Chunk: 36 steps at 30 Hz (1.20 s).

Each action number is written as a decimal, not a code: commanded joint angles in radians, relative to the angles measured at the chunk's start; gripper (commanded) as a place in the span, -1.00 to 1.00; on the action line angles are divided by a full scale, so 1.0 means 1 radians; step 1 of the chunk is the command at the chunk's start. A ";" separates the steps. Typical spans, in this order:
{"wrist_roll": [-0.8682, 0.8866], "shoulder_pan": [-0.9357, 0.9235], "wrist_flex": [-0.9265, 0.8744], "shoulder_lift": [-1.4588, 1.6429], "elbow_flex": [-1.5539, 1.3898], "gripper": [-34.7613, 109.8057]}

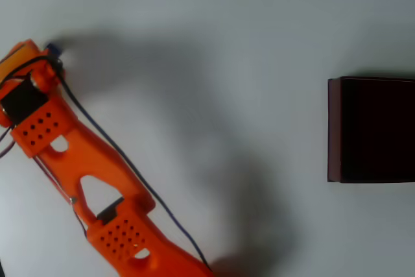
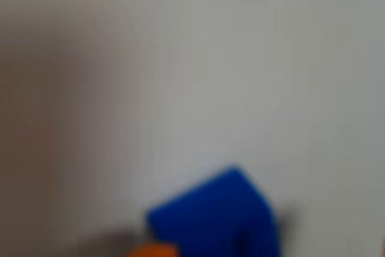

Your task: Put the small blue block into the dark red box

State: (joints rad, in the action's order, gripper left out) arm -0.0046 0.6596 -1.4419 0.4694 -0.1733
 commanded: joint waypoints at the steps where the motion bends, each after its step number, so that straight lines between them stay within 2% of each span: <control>1: -0.002 0.008 0.008 0.015 0.000 -0.28; 36: -0.018 -0.023 0.043 -0.014 -0.005 -0.33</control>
State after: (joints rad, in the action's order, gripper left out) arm -0.0184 0.6397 -1.4082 0.4357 -0.1856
